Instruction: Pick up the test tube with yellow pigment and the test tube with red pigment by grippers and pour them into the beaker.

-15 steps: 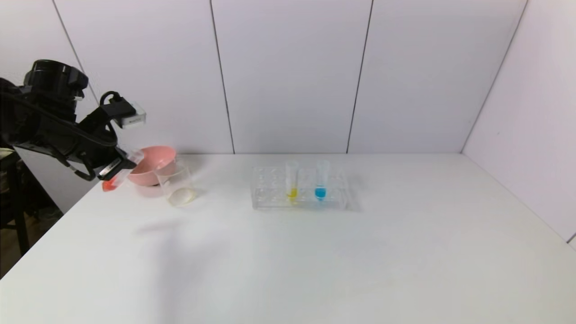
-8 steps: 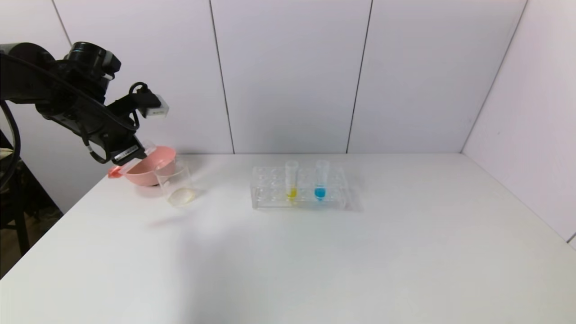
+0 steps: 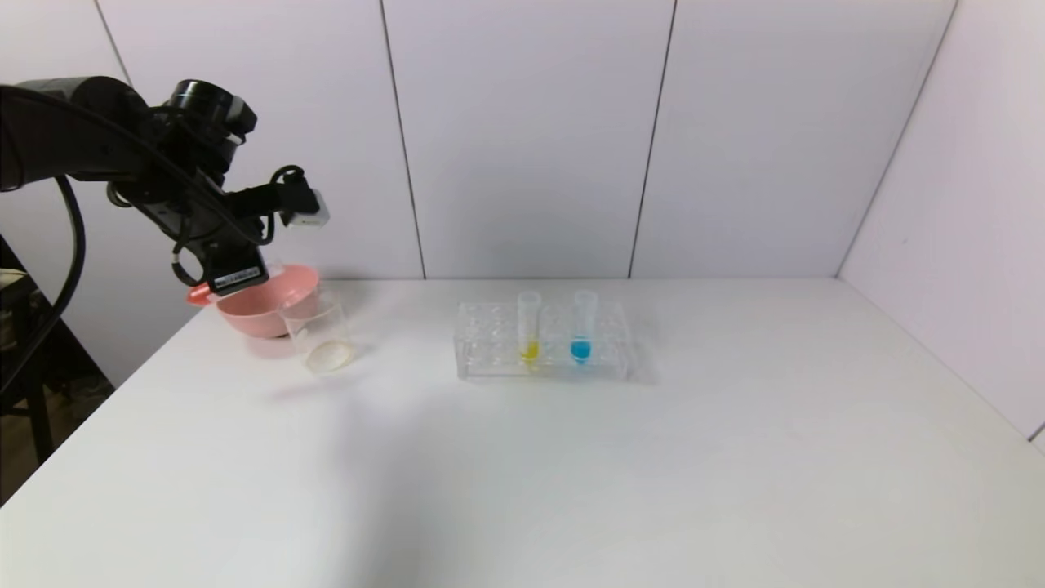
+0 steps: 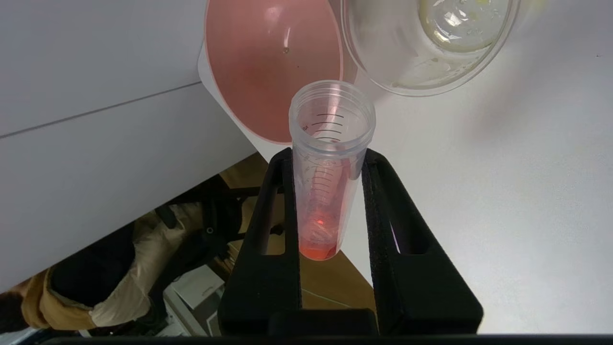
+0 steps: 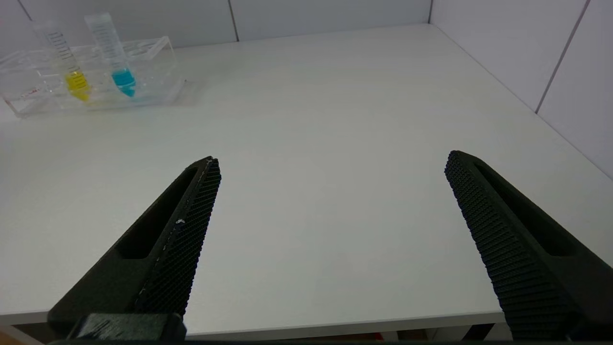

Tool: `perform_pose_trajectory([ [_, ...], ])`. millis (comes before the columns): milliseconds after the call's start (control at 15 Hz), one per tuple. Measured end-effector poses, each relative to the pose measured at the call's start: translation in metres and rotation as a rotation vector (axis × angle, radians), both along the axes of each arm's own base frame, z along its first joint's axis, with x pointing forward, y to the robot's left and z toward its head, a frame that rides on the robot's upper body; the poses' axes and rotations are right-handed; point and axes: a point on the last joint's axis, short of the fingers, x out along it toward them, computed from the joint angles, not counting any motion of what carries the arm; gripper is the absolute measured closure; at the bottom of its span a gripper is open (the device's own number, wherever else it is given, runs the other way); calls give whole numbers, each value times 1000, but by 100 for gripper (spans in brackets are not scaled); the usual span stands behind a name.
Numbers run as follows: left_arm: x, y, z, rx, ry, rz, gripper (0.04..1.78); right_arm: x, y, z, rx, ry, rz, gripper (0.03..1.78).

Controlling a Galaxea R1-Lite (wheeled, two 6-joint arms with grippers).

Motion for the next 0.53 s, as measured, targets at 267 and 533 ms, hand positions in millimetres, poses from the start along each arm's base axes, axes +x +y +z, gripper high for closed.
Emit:
perform_pose_trajectory([
  [267,7,-5,-7,122,23,15,140,0,0,0,0,0,0,10],
  [533,13,-17,-16,226,45,23,140,0,0,0,0,0,0,10],
])
